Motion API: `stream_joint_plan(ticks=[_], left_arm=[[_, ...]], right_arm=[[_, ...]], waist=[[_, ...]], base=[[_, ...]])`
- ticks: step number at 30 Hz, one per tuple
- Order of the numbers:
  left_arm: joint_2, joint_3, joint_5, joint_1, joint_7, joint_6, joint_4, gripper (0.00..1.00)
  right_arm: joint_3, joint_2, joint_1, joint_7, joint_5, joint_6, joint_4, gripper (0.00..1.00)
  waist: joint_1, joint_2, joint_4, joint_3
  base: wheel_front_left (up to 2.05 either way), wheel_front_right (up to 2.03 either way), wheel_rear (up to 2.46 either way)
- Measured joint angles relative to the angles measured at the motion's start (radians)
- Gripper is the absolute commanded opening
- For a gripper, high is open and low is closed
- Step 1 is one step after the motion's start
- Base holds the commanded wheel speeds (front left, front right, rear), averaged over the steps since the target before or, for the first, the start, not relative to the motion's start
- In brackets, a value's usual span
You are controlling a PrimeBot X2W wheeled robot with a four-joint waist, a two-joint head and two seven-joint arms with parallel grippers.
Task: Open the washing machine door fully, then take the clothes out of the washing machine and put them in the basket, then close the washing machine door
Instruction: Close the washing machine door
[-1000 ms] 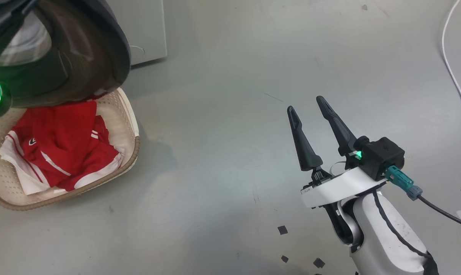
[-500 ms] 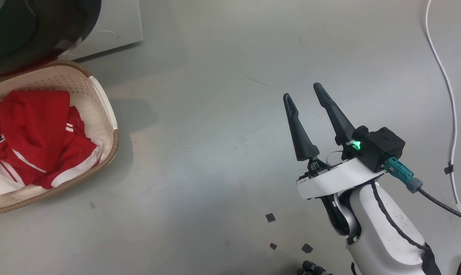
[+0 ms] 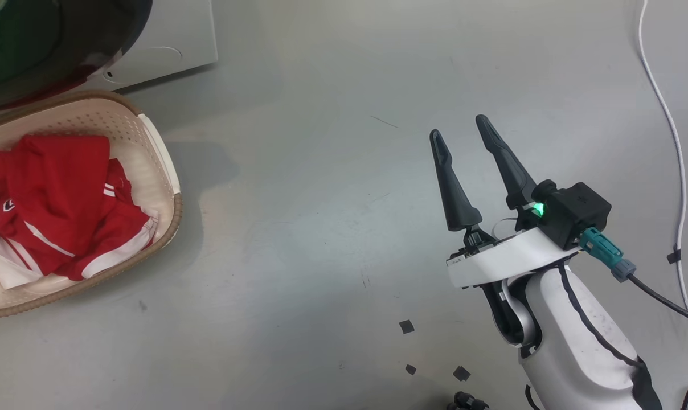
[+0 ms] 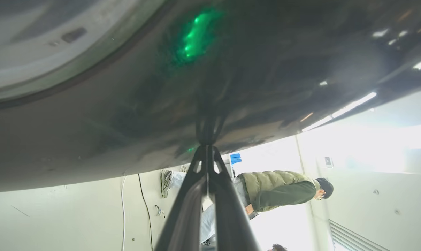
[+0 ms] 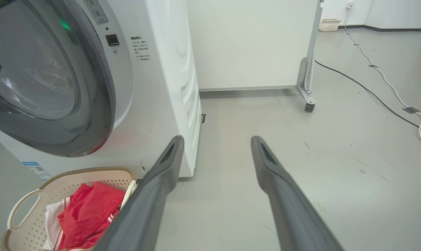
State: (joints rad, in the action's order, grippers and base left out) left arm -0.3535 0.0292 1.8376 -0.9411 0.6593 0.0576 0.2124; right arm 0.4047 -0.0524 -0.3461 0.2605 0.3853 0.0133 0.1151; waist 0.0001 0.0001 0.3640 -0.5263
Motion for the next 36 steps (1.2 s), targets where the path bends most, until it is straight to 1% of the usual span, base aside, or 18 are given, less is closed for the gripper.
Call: stream_joint_plan(ticks=[4, 8, 13, 16, 21, 22, 24, 25, 26, 28, 31, 32, 34, 36], left_arm=[[0.026, 0.024, 0.002, 0.0, 0.023, -0.036, 0.004, 0.0], [0.047, 0.038, 0.011, 0.006, 0.045, -0.068, 0.005, 0.0], [0.069, 0.041, 0.019, 0.08, 0.061, -0.135, 0.007, 0.0], [0.081, 0.039, 0.021, 0.147, 0.06, -0.153, 0.007, 0.0], [0.095, 0.026, 0.019, 0.276, 0.036, -0.17, 0.007, 0.0], [0.102, 0.016, 0.017, 0.331, 0.024, -0.174, 0.007, 0.04], [0.114, 0.002, 0.017, 0.383, 0.014, -0.178, 0.004, 0.49], [0.12, -0.005, 0.017, 0.409, 0.003, -0.178, 0.003, 0.91], [0.124, -0.013, 0.017, 0.437, -0.004, -0.178, -0.001, 1.0], [0.129, -0.033, 0.017, 0.495, -0.025, -0.178, -0.006, 1.0], [0.153, -0.073, 0.019, 0.577, -0.062, -0.178, -0.021, 1.0], [0.153, -0.073, 0.019, 0.577, -0.062, -0.178, -0.021, 1.0], [0.174, -0.088, 0.018, 0.622, -0.085, -0.178, -0.032, 1.0], [0.2, -0.105, 0.018, 0.661, -0.104, -0.178, -0.058, 1.0]], right_arm=[[-0.016, 0.0, 0.0, 0.0, -0.002, 0.016, 0.006, 1.0], [-0.031, 0.0, 0.001, 0.0, -0.011, 0.016, 0.014, 1.0], [-0.052, 0.0, 0.008, 0.0, -0.025, 0.016, 0.03, 1.0], [-0.063, 0.0, 0.012, 0.0, -0.032, 0.016, 0.041, 1.0], [-0.083, -0.001, 0.043, 0.0, -0.046, 0.015, 0.062, 1.0], [-0.087, 0.0, 0.055, 0.0, -0.054, 0.015, 0.069, 1.0], [-0.09, -0.001, 0.064, 0.0, -0.063, 0.012, 0.075, 1.0], [-0.091, -0.001, 0.069, 0.0, -0.064, 0.006, 0.079, 1.0], [-0.091, -0.001, 0.072, 0.0, -0.065, 0.005, 0.084, 1.0], [-0.091, -0.001, 0.079, 0.0, -0.069, -0.002, 0.09, 1.0], [-0.095, 0.0, 0.099, 0.0, -0.072, -0.003, 0.098, 1.0], [-0.095, 0.0, 0.099, 0.0, -0.072, -0.003, 0.098, 1.0], [-0.104, -0.001, 0.115, 0.0, -0.076, -0.004, 0.104, 1.0], [-0.109, -0.001, 0.13, 0.0, -0.08, -0.012, 0.111, 1.0]], waist=[[0.0, 0.0, -0.017, 0.011], [0.0, 0.0, -0.042, 0.025], [-0.0001, 0.0, -0.079, 0.049], [0.0, 0.0, -0.103, 0.069], [0.0, 0.0, -0.143, 0.11], [0.0, 0.0, -0.158, 0.129], [-0.0001, 0.0, -0.173, 0.149], [-0.0001, 0.0, -0.18, 0.159], [-0.0001, 0.0, -0.186, 0.169], [-0.0001, 0.0, -0.198, 0.19], [-0.0001, 0.0, -0.214, 0.221], [-0.0001, 0.0, -0.214, 0.221], [-0.0001, -0.0001, -0.223, 0.24], [-0.0001, 0.0, -0.233, 0.259]], base=[[0.0, 0.0, 0.0], [0.0, 0.0, 0.0], [0.0, 0.0, 0.0], [0.0, 0.0, 0.0], [0.0, 0.0, 0.0], [0.0, 0.0, 0.0], [0.0, 0.0, 0.0], [0.0, 0.0, 0.0], [0.0, 0.0, 0.0], [0.0, 0.0, 0.0], [0.0, 0.0, 0.0], [0.0, 0.0, 0.0], [0.0, 0.0, 0.0], [0.0, 0.0, 0.0]])
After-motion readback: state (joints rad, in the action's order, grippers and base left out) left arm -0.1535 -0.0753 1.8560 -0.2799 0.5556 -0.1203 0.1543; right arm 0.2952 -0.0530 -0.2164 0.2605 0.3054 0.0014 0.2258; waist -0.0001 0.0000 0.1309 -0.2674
